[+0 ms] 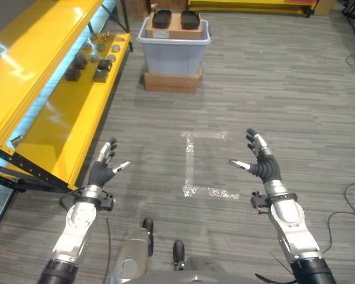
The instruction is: Move parts from the plastic box to the shelf.
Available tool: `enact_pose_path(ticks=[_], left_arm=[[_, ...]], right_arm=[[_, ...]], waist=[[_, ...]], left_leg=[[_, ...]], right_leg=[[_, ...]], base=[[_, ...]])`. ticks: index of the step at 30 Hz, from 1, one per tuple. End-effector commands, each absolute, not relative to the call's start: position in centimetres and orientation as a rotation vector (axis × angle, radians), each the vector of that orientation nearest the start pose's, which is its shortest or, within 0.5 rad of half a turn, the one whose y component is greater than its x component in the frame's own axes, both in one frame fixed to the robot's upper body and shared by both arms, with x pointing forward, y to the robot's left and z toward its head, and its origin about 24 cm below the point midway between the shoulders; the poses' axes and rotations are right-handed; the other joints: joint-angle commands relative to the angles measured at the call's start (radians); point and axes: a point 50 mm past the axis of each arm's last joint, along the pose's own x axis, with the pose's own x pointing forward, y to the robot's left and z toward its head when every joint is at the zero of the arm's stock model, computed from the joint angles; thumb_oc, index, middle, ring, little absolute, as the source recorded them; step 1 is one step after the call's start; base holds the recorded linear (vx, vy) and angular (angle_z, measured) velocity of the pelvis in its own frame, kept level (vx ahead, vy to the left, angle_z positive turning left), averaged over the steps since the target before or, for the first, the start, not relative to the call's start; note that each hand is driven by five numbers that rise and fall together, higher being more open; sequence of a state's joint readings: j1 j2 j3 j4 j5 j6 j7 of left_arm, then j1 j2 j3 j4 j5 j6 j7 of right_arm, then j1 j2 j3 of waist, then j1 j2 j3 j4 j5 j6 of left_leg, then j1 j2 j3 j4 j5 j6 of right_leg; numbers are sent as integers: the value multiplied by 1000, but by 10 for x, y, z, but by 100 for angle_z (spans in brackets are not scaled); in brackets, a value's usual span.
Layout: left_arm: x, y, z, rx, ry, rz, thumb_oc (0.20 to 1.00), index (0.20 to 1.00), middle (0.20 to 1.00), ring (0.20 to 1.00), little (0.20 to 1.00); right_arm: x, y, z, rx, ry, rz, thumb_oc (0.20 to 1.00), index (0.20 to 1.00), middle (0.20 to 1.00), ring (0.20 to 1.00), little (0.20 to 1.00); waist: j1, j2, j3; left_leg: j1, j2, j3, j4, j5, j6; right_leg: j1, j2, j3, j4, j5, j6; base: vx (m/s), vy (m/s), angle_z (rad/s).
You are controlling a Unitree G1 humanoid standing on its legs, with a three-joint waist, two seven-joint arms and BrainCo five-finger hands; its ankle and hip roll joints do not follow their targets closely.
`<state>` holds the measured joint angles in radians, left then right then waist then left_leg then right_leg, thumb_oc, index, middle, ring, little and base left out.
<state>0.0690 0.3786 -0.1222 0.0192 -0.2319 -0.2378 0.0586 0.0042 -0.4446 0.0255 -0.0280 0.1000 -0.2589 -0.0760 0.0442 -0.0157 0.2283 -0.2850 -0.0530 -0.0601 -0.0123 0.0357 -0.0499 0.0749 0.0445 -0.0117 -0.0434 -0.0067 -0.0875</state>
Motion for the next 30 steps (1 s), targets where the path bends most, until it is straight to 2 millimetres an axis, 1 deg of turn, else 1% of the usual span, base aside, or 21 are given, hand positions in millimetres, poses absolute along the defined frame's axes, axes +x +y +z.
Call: enact_pose_path(ticks=[1, 3, 6, 8, 9, 10, 11, 12, 13, 14, 15, 16, 17, 18, 19, 20, 22, 25, 27, 28, 30], left_arm=[[239, 200, 71, 180, -234, -63, 1000, 1000, 1000, 1000, 1000], [237, 200, 71, 188, -233, -62, 1000, 1000, 1000, 1000, 1000], [239, 201, 71, 219, -231, -69, 1000, 1000, 1000, 1000, 1000], [242, 202, 73, 243, -232, -76, 1000, 1000, 1000, 1000, 1000], [242, 202, 73, 243, -232, -76, 1000, 1000, 1000, 1000, 1000], [244, 202, 75, 255, -239, -81, 1000, 1000, 1000, 1000, 1000], [244, 202, 75, 255, -239, -81, 1000, 1000, 1000, 1000, 1000], [247, 201, 80, 280, -256, -93, 1000, 1000, 1000, 1000, 1000], [249, 200, 83, 285, -264, -103, 1000, 1000, 1000, 1000, 1000], [249, 200, 83, 285, -264, -103, 1000, 1000, 1000, 1000, 1000], [251, 201, 85, 308, -270, -96, 1000, 1000, 1000, 1000, 1000], [251, 201, 85, 308, -270, -96, 1000, 1000, 1000, 1000, 1000], [251, 201, 86, 305, -273, -93, 1000, 1000, 1000, 1000, 1000], [248, 202, 87, 297, -277, -98, 1000, 1000, 1000, 1000, 1000], [245, 201, 85, 291, -271, -105, 1000, 1000, 1000, 1000, 1000], [245, 201, 85, 291, -270, -105, 1000, 1000, 1000, 1000, 1000], [243, 200, 83, 282, -264, -106, 1000, 1000, 1000, 1000, 1000], [245, 196, 80, 272, -258, -112, 1000, 1000, 1000, 1000, 1000], [247, 191, 80, 278, -263, -142, 1000, 1000, 1000, 1000, 1000], [247, 191, 80, 278, -263, -142, 1000, 1000, 1000, 1000, 1000], [246, 188, 77, 271, -253, -157, 1000, 1000, 1000, 1000, 1000]], right_arm=[[253, -219, 110, -385, -391, -3, 1000, 1000, 1000, 1000, 1000], [251, -214, 107, -380, -386, 16, 1000, 1000, 1000, 1000, 1000], [251, -207, 103, -377, -371, 40, 1000, 1000, 1000, 1000, 1000], [251, -204, 101, -368, -359, 54, 1000, 1000, 1000, 1000, 1000], [251, -204, 101, -367, -359, 54, 1000, 1000, 1000, 1000, 1000], [252, -202, 101, -365, -359, 58, 1000, 1000, 1000, 1000, 1000], [252, -202, 101, -365, -359, 58, 1000, 1000, 1000, 1000, 1000], [254, -200, 102, -375, -363, 68, 1000, 1000, 1000, 1000, 1000], [256, -198, 103, -373, -361, 77, 1000, 1000, 1000, 1000, 1000], [256, -198, 103, -373, -361, 77, 1000, 1000, 1000, 1000, 1000], [256, -193, 100, -357, -355, 93, 1000, 1000, 1000, 1000, 1000], [256, -193, 100, -357, -355, 93, 1000, 1000, 1000, 1000, 1000], [256, -192, 100, -356, -350, 103, 1000, 1000, 1000, 1000, 1000], [254, -192, 99, -348, -342, 113, 1000, 1000, 1000, 1000, 1000], [254, -194, 97, -342, -331, 114, 1000, 1000, 1000, 1000, 1000], [254, -194, 97, -342, -329, 114, 1000, 1000, 1000, 1000, 1000], [254, -195, 95, -352, -320, 116, 1000, 1000, 1000, 1000, 1000], [254, -195, 94, -354, -313, 113, 1000, 1000, 1000, 1000, 1000], [251, -195, 91, -348, -301, 120, 1000, 1000, 1000, 1000, 1000], [251, -195, 91, -348, -301, 119, 1000, 1000, 1000, 1000, 1000], [248, -197, 88, -350, -293, 129, 1000, 1000, 1000, 1000, 1000]], waist=[[28, -12, -64], [34, -5, -92], [34, -24, -131], [32, -35, -146], [34, -36, -146], [31, -38, -143], [31, -38, -143], [23, -41, -125], [7, -33, -106], [7, -33, -106], [-4, -1, -88], [-4, -1, -88], [-11, 7, -85], [-22, 20, -82], [-35, 19, -81], [-36, 23, -82], [-48, 17, -86], [-72, 7, -87], [-90, -5, -94], [-93, -4, -94], [-93, -1, -113]], left_leg=[[-23, -16, 6, 57, 61, 15], [26, -9, -4, 5, 85, 37], [48, -28, -5, 23, 77, 58], [80, -37, 4, 32, 48, 80], [81, -37, 6, 32, 47, 80], [105, -42, 7, 28, 35, 92], [105, -42, 7, 28, 35, 92], [139, -63, 12, 40, 4, 120], [188, -72, 0, 46, -30, 145], [188, -72, 0, 46, -30, 145], [245, -51, -13, 40, -53, 159], [245, -51, -13, 40, -53, 159], [270, -46, -16, 34, -65, 159], [309, -32, -15, 23, -87, 155], [354, -28, -12, 4, -110, 146], [359, -23, -14, -1, -112, 145], [402, -25, -21, -24, -132, 137], [468, -27, -51, -38, -173, 127], [507, -24, -81, -45, -198, 109], [509, -21, -84, -45, -199, 108], [508, -10, -92, -27, -219, 100]], right_leg=[[152, -31, 38, -21, -149, 112], [164, -27, 54, -13, -168, 117], [168, -69, 67, 28, -185, 144], [147, -99, 77, 127, -170, 169], [144, -100, 79, 133, -175, 169], [117, -109, 83, 205, -141, 183], [117, -109, 83, 205, -141, 183], [54, -137, 87, 371, -6, 223], [-9, -138, 97, 541, 116, 228], [-9, -138, 97, 541, 116, 228], [-101, -151, 62, 630, 100, 213], [-101, -151, 62, 630, 100, 213], [-136, -164, 32, 615, 68, 203], [-176, -170, -26, 507, -14, 188], [-206, -154, -73, 372, -41, 189], [-198, -149, -77, 361, -40, 188], [-211, -116, -83, 229, -15, 198], [-250, -63, -46, 102, 52, 215], [-271, -58, -4, 48, 95, 220], [-265, -57, -8, 41, 97, 220], [-229, -57, -4, 19, 111, 197]], base=[[263, 75, -18], [308, 127, -26], [335, 175, -55], [262, 135, -11], [186, 99, -11], [78, 45, -16], [191, 137, -13], [261, 169, -6], [261, 169, -6], [326, 178, 18], [178, 102, 16], [269, 113, 23], [293, -4, -6], [492, -64, 9], [419, -77, -4], [311, -93, 5], [279, -82, 4], [363, -124, 23], [387, -218, 36], [317, -209, 81], [247, -190, 77]])
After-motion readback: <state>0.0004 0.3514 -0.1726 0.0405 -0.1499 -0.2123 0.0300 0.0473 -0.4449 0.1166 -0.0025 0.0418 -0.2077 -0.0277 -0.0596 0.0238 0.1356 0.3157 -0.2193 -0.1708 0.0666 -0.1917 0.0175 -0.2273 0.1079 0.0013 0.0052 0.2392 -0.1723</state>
